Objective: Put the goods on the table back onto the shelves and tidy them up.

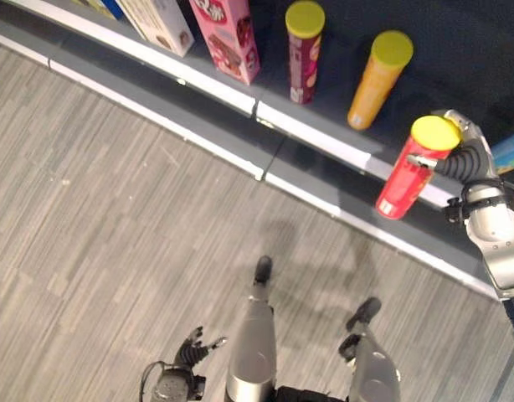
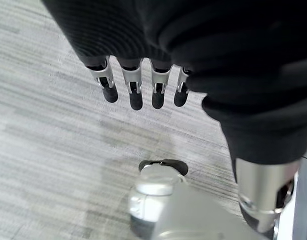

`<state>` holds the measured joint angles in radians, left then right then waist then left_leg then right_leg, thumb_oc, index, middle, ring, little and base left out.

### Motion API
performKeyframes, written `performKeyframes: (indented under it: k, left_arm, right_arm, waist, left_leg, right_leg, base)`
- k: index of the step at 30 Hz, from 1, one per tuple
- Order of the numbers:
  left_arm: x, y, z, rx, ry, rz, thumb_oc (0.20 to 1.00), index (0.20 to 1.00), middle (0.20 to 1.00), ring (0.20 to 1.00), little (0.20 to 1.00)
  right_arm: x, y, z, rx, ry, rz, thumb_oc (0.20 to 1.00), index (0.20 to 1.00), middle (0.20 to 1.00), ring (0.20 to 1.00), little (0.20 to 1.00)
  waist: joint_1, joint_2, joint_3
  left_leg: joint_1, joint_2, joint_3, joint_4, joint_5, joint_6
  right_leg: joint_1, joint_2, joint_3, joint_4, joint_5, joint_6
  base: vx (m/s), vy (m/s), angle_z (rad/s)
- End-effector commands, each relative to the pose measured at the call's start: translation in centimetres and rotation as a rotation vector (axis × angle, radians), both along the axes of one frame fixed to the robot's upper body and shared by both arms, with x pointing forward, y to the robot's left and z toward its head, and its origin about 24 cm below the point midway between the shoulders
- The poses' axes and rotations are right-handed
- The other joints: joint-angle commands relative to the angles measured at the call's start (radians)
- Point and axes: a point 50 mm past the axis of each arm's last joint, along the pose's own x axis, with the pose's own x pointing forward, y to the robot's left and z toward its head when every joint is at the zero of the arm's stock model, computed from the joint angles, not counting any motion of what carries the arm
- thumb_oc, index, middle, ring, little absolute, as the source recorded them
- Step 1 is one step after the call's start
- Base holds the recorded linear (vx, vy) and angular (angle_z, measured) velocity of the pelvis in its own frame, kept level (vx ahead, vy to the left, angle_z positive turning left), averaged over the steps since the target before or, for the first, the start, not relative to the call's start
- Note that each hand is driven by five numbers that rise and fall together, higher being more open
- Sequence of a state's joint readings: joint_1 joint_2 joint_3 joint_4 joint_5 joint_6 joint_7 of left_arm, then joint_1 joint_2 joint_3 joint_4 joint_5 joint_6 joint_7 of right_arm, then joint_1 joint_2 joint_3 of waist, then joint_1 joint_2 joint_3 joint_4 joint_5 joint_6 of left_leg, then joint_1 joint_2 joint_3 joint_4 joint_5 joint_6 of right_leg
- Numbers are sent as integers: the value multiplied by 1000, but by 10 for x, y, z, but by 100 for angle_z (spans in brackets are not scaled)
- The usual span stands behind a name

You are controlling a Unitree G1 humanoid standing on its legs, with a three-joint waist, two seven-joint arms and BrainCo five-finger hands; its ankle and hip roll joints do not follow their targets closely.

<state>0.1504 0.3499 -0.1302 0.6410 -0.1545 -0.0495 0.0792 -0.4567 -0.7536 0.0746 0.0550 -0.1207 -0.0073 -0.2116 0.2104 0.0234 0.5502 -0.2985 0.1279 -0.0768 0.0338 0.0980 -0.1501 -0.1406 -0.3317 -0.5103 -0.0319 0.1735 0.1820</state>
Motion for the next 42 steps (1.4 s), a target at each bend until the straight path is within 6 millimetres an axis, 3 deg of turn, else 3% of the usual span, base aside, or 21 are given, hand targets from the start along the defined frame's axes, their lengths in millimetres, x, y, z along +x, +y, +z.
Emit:
performKeyframes:
  k: [1, 10, 15, 18, 21, 42]
  left_arm:
    - [-20, 16, -3, 45, 34, 25, 1000, 1000, 1000, 1000, 1000]
    - [-7, 11, -4, 64, 11, 34, 1000, 1000, 1000, 1000, 1000]
    - [-4, 9, -3, 71, 4, 30, 1000, 1000, 1000, 1000, 1000]
    - [-1, 9, -3, 88, -1, 19, 1000, 1000, 1000, 1000, 1000]
    - [1, 9, -3, 101, -3, 13, 1000, 1000, 1000, 1000, 1000]
    - [7, 6, -4, 122, -14, 9, 1000, 1000, 1000, 1000, 1000]
  right_arm:
    - [-12, 0, 61, -48, -312, -29, 200, 200, 200, 200, 200]
    - [-22, -5, 99, 30, -554, -111, 200, 200, 200, 200, 200]
    - [-26, -13, 110, 31, -615, -170, 200, 200, 200, 200, 200]
    - [-27, -21, 110, 35, -638, -220, 200, 200, 200, 200, 200]
    - [-27, -27, 111, 18, -644, -262, 200, 200, 200, 200, 200]
    - [-20, -61, 99, 23, -588, -432, 200, 200, 200, 200, 200]
  waist:
    - [4, -6, -96]
    - [9, 19, -71]
    - [11, 18, -77]
    - [16, 18, -69]
    - [17, 11, -72]
    - [14, 13, -62]
  left_leg:
    - [25, -21, 31, -107, -17, 23]
    - [-24, -50, 21, -99, -16, 30]
    - [-33, -52, 11, -107, -30, 26]
    - [-54, -64, 3, -100, -13, 33]
    - [-53, -57, -4, -105, -29, 25]
    - [-89, -68, -22, -113, -12, 17]
  right_leg:
    - [-1, -112, 48, 135, -101, 66]
    - [-34, -125, 44, 128, -91, 71]
    - [-33, -119, 42, 121, -110, 80]
    - [-43, -124, 26, 121, -91, 75]
    - [-36, -116, 30, 119, -115, 80]
    - [-52, -116, 17, 114, -114, 80]
  base:
    - [-14, -4, 8]
    - [6, 4, 8]
    - [66, -24, 4]
    - [-29, 8, 7]
    - [36, -34, 2]
    - [6, -4, 1]
